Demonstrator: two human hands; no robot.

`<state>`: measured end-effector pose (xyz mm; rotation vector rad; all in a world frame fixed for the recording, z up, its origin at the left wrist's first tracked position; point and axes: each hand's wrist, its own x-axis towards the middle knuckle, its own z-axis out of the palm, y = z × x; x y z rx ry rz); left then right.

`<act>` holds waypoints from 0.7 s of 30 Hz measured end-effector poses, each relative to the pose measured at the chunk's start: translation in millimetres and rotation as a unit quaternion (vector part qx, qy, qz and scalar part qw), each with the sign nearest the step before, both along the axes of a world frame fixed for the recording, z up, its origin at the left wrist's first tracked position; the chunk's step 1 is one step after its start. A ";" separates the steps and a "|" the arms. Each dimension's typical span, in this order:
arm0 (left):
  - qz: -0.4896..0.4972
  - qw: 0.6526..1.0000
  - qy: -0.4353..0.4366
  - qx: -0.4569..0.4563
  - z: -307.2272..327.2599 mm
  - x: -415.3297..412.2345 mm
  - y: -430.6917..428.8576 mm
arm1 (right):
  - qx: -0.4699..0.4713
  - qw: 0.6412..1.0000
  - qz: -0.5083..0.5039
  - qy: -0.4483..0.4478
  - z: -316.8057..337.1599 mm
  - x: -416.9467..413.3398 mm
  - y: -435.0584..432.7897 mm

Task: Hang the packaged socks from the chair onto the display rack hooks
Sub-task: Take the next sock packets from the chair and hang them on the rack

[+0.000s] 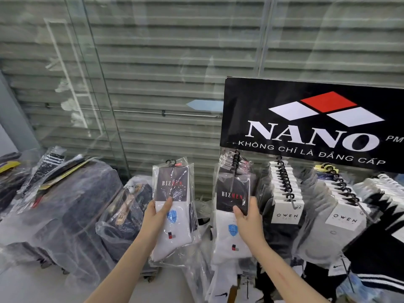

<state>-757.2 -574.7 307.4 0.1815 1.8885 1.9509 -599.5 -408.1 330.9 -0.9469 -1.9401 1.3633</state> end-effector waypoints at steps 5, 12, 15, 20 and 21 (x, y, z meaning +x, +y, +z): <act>0.013 1.000 0.001 -0.004 -2.2 -5.8 -4.5 | 0.011 0.996 0.002 -0.088 7.2 -13.0 10.3; -0.021 1.000 0.007 0.007 4.0 2.1 3.9 | 0.004 0.985 -0.047 -0.163 12.8 -44.5 15.8; -0.037 0.999 0.003 0.017 5.9 6.8 9.2 | -0.024 0.981 -0.066 -0.183 12.3 -51.3 12.8; -0.041 0.999 -0.002 -0.014 9.1 14.0 18.9 | -0.057 0.975 -0.056 -0.206 11.1 -41.0 2.7; -0.041 0.999 0.000 -0.012 9.5 15.3 20.4 | -0.064 0.974 -0.048 -0.211 9.0 -39.2 1.2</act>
